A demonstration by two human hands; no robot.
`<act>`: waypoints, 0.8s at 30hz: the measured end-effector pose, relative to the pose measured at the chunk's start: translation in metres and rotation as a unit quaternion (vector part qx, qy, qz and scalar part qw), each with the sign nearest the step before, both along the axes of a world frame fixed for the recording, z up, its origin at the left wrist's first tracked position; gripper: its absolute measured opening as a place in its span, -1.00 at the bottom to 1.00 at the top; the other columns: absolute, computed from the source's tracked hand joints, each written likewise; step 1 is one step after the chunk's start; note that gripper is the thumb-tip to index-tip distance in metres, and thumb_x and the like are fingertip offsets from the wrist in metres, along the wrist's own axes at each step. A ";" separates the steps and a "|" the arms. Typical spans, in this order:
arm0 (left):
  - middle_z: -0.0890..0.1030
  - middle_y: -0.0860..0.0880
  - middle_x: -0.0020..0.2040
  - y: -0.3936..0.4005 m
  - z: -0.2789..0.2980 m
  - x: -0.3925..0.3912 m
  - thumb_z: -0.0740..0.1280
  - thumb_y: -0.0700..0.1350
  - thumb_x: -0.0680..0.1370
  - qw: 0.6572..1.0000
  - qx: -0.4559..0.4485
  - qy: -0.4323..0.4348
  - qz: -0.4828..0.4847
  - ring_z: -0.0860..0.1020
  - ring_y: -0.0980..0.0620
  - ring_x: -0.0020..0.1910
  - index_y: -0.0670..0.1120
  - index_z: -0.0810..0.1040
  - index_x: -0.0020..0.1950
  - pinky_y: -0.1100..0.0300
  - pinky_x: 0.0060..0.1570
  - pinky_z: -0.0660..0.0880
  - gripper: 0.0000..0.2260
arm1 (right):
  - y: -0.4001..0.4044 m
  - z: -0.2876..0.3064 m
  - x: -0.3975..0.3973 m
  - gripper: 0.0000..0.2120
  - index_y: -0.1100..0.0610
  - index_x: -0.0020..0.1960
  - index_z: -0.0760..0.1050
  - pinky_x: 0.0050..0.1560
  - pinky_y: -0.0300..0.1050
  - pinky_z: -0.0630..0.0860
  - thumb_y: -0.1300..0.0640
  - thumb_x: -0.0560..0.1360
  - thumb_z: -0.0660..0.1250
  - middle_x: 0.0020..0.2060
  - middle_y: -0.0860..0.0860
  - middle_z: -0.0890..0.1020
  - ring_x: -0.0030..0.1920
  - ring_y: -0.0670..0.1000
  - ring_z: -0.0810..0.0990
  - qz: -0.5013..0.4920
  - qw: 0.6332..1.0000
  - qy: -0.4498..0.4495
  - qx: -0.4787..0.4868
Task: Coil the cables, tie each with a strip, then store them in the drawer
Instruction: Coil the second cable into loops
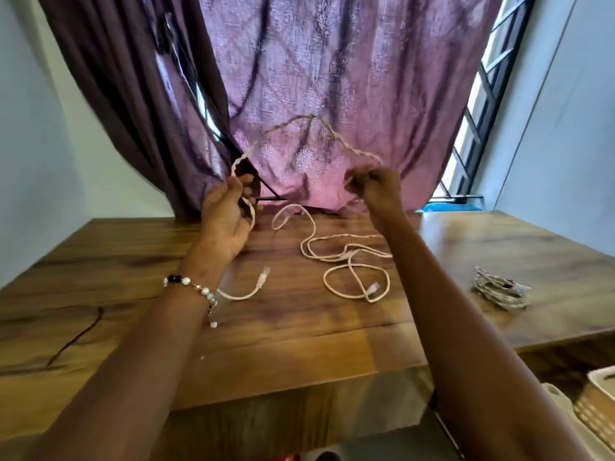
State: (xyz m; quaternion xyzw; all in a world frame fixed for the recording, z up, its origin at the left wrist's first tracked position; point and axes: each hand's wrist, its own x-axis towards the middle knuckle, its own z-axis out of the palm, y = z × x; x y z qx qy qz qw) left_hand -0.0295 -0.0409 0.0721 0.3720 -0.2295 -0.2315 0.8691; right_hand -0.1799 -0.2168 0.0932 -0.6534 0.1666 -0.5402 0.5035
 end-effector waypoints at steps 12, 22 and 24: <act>0.64 0.07 -0.38 0.001 -0.009 -0.004 0.21 -0.23 0.62 0.976 0.139 -0.164 0.035 0.57 0.20 -0.46 -0.13 0.54 -0.15 0.41 -0.51 0.43 -0.81 | 0.042 0.075 0.004 -0.90 0.34 -0.22 0.54 -0.16 -0.05 0.65 0.39 0.44 0.27 -0.25 0.22 0.65 -0.19 0.17 0.66 0.280 0.908 -0.289 0.120; 0.60 0.00 -0.37 0.005 -0.011 0.007 0.24 -0.14 0.62 0.988 0.096 -0.085 0.089 0.46 0.10 -0.49 -0.12 0.53 -0.16 0.31 -0.53 0.44 -0.82 | 0.039 0.043 0.013 -0.80 0.27 -0.24 0.53 -0.22 0.17 0.61 0.34 0.54 0.23 -0.35 0.25 0.64 -0.38 0.20 0.65 -0.037 0.989 0.141 -0.027; 0.61 0.01 -0.44 0.008 -0.009 0.011 0.25 -0.17 0.61 0.994 0.072 -0.032 0.078 0.48 0.11 -0.54 -0.16 0.53 -0.15 0.32 -0.53 0.45 -0.83 | 0.039 0.029 0.015 -0.81 0.34 -0.16 0.55 -0.09 0.19 0.60 0.20 0.51 0.36 -0.24 0.28 0.65 -0.21 0.22 0.67 -0.066 0.931 0.337 -0.120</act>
